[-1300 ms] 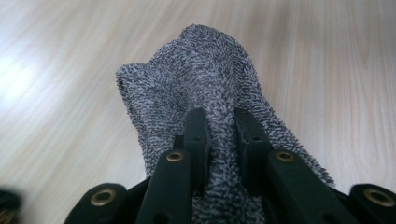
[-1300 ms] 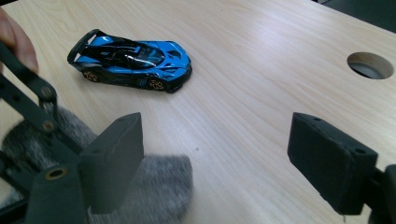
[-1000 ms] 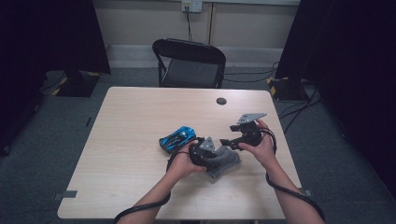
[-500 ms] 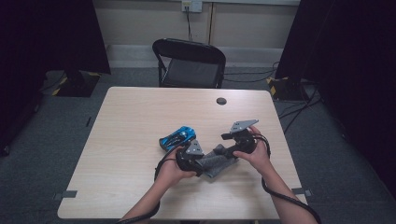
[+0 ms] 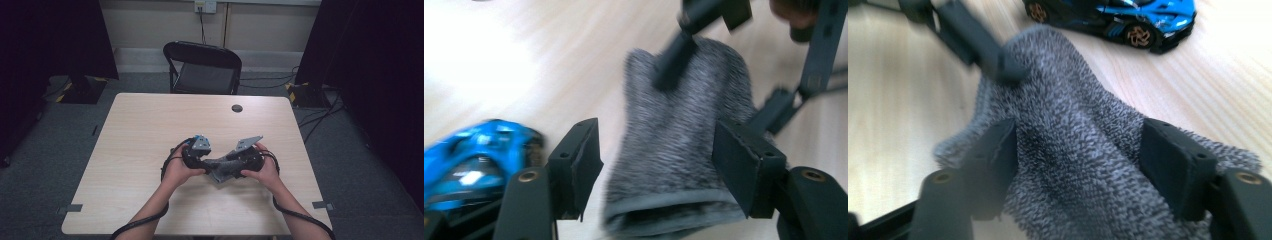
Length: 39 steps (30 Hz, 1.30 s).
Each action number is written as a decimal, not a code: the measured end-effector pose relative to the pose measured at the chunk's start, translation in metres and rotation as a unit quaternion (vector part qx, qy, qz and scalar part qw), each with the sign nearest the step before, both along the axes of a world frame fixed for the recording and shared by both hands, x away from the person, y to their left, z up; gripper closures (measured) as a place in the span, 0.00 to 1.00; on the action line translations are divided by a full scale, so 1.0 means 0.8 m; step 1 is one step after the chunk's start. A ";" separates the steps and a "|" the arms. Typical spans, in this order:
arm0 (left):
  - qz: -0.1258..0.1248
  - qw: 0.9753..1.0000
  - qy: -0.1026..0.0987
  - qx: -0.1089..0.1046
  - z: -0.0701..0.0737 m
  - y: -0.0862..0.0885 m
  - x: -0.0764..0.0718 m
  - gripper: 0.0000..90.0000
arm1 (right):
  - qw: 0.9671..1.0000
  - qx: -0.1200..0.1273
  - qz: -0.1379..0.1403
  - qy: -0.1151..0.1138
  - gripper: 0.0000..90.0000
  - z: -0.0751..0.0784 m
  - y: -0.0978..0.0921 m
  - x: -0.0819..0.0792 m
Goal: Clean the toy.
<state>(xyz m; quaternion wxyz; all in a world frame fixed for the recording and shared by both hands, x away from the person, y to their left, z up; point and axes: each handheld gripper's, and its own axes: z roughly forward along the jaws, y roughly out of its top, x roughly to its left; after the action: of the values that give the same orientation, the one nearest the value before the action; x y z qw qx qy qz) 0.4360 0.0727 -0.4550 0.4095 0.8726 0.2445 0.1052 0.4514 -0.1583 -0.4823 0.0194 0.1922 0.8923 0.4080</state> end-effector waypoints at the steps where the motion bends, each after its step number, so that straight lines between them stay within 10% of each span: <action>1: 0.001 1.000 -0.003 0.001 0.002 0.003 0.002 0.38 | 1.000 -0.006 -0.001 -0.003 0.41 -0.003 0.002 0.000; 17: 0.094 0.996 0.001 0.009 0.002 0.077 0.050 0.26 | 0.995 0.013 -0.097 -0.006 0.76 -0.019 -0.026 -0.001; 27: 0.091 0.995 0.020 0.023 -0.021 0.067 0.072 0.21 | 0.987 0.047 -0.152 0.011 0.83 -0.026 -0.046 -0.001; 39: 0.077 0.995 0.046 0.041 -0.044 0.071 0.076 0.20 | 0.989 0.033 -0.147 -0.008 0.83 -0.025 -0.042 -0.005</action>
<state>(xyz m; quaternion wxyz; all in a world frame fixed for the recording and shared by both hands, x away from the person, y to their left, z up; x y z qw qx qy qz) 0.4969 0.1298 -0.4903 0.3526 0.8710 0.3252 0.1062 0.4478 -0.1923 -0.5024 0.0801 0.3180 0.8405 0.4314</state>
